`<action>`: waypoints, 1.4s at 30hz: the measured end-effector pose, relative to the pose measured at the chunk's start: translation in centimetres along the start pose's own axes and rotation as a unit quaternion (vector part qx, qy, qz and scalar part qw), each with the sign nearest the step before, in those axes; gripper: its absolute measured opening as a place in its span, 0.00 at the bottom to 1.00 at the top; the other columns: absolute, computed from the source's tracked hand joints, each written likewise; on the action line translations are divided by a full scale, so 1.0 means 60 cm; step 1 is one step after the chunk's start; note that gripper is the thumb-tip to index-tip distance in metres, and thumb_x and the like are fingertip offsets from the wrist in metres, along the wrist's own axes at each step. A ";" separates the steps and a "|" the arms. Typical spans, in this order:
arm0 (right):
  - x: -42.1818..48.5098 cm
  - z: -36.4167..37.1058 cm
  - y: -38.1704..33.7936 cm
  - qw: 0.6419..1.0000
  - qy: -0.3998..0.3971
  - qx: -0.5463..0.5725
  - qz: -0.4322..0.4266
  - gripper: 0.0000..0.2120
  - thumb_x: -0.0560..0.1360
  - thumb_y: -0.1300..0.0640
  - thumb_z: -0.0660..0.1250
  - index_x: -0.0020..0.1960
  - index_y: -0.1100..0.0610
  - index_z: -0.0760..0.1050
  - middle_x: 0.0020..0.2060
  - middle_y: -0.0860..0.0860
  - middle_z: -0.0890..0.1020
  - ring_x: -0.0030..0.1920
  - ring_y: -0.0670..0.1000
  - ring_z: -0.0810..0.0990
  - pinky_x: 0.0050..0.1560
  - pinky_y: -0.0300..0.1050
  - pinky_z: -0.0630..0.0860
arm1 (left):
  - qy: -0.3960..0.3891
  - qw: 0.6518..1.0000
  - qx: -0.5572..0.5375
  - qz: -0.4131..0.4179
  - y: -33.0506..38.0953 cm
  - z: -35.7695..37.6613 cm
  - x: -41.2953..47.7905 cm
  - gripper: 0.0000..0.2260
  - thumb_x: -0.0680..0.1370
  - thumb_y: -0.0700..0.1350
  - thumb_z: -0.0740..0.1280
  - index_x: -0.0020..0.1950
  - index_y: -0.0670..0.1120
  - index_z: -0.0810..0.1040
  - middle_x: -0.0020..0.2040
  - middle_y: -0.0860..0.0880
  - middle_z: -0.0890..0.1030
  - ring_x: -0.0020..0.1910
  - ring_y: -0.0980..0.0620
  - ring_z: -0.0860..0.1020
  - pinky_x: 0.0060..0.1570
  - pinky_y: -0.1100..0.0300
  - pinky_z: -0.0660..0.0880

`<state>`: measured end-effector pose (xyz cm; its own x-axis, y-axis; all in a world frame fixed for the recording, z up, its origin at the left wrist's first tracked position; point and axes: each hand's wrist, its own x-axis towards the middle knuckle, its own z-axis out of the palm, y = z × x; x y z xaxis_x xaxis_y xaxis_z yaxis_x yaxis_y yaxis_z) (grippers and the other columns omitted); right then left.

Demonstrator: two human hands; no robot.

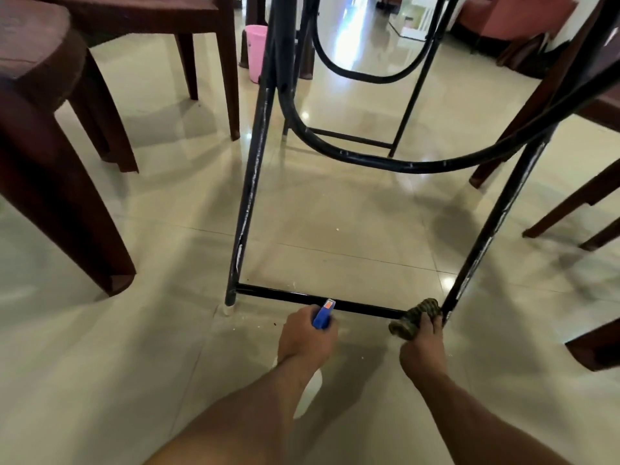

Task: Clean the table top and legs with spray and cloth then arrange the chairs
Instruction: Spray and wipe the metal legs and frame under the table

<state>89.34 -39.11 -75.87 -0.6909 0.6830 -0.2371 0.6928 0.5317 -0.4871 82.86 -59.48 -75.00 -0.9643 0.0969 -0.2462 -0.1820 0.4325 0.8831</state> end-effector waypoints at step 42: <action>-0.067 -0.167 -0.612 0.687 0.367 0.002 -0.628 0.34 0.72 0.65 0.67 0.76 0.55 0.66 0.80 0.50 0.57 0.80 0.58 0.43 0.74 0.62 0.63 | 0.191 0.949 -0.172 0.182 0.298 -0.308 0.119 0.09 0.71 0.46 0.67 0.35 0.41 0.74 0.30 0.37 0.75 0.28 0.38 0.70 0.30 0.41 0.76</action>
<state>68.73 -56.37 -48.59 -0.4525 -0.2438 0.8578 -0.3550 0.9317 0.0775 69.17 -67.63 -53.59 -0.9630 -0.1762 0.2041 0.1874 0.1071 0.9764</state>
